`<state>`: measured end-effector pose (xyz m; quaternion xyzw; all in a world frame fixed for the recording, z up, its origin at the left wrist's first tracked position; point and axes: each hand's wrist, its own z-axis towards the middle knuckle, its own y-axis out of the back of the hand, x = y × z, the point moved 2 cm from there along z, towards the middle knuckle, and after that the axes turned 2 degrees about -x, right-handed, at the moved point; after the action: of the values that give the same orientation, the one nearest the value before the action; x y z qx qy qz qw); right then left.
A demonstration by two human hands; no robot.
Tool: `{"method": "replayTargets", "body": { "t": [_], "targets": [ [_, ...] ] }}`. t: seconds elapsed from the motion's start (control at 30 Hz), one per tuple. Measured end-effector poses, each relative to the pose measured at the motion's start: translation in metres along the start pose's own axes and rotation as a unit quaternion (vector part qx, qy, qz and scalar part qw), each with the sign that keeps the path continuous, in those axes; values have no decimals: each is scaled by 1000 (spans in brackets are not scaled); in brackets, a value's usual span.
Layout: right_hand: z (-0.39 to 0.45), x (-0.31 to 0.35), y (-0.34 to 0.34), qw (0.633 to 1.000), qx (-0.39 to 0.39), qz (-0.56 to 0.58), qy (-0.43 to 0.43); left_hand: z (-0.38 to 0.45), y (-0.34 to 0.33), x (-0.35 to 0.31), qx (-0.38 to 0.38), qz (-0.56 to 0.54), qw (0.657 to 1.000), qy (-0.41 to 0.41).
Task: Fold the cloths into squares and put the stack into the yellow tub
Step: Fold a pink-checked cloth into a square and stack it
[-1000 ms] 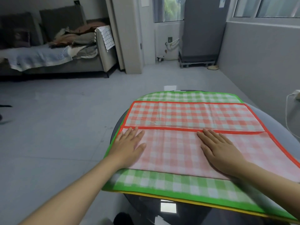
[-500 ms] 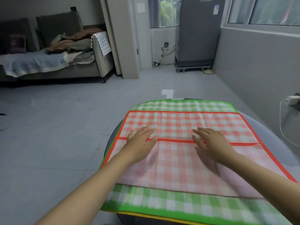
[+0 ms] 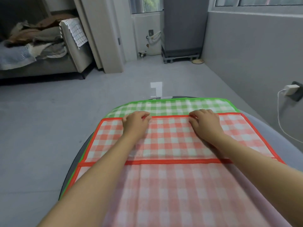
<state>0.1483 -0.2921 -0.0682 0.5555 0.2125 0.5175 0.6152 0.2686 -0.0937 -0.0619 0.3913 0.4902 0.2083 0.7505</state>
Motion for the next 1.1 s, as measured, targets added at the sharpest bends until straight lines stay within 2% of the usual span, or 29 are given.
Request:
{"method": "replayTargets", "body": {
  "t": [0.17,0.27,0.4,0.53,0.73,0.97,1.1],
  "targets": [
    [19,-5,-9,997,-8,12,-72,20,-10,10,-6,26,1000,11],
    [22,-4,-11,996,-29,26,-79,20,-9,8,-24,-7,1000,11],
    [16,-5,4,990,-63,100,-82,13,3,5,-34,-89,995,36],
    [5,1,38,985,-73,143,-64,-2,36,-15,-36,-118,992,20],
    [-30,22,113,989,-100,105,14,-43,105,-50,-34,-92,994,-42],
    [-103,36,174,993,-29,81,78,-108,150,-65,-7,-61,995,-76],
    [-145,38,185,989,45,91,105,-157,162,-62,67,-81,992,-69]
  ]
}}
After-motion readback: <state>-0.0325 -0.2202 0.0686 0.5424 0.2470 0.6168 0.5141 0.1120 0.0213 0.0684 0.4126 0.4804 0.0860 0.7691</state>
